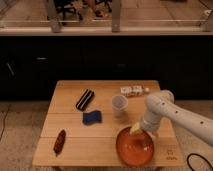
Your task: Drag the ceramic bowl in a circle
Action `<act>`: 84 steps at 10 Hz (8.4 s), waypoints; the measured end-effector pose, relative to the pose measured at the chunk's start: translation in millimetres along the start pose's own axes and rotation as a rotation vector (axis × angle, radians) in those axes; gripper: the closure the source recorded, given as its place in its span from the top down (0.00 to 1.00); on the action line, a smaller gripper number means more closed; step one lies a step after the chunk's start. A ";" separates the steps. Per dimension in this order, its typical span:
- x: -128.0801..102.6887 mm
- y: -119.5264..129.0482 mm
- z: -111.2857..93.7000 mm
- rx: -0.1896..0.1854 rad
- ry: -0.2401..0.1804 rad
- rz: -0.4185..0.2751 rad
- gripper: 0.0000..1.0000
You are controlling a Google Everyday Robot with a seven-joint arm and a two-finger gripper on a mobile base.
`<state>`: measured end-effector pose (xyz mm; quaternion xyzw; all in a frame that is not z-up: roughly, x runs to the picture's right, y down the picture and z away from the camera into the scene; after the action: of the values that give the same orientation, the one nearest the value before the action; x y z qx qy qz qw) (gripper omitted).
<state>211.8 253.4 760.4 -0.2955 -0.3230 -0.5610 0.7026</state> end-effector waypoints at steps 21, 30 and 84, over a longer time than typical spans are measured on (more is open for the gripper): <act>7.6 13.1 8.8 0.022 0.001 0.009 0.00; 8.9 -13.9 -12.6 0.045 0.069 -0.004 0.00; -39.1 4.2 -43.3 0.188 0.079 -0.022 0.00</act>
<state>214.9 243.9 702.8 -0.2024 -0.3495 -0.5472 0.7331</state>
